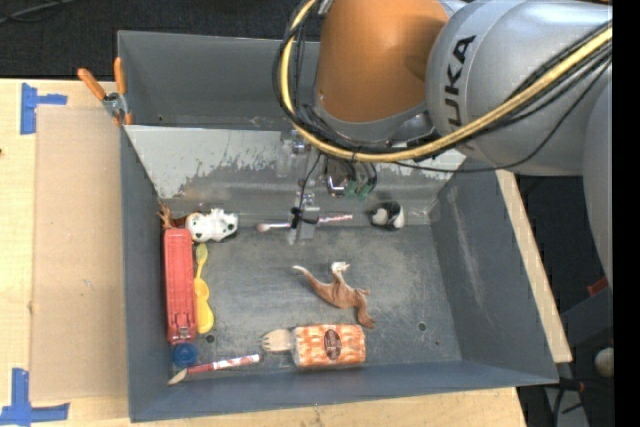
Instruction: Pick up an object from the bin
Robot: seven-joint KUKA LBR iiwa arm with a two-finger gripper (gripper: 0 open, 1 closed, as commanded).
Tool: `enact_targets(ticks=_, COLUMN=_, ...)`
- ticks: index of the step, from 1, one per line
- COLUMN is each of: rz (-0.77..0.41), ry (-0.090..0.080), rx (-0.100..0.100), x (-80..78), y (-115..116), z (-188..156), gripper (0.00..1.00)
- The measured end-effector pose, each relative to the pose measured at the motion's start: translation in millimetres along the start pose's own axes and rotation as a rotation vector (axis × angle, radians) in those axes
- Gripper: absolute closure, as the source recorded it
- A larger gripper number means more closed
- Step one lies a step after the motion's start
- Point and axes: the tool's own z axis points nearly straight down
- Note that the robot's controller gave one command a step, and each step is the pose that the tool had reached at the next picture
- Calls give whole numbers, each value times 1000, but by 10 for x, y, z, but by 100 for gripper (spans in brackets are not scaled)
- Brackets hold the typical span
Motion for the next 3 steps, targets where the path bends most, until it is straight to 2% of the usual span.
enact_targets(ticks=1, rz=3, ry=-8, rx=-1, x=-13, y=-9, z=-52, gripper=0)
enact_targets(ticks=2, rz=-17, ry=-17, rx=-4, x=-7, y=-180, z=295, gripper=0)
enact_targets(ticks=3, rz=-148, ry=-10, rx=-1, x=169, y=-316, z=1159, gripper=0)
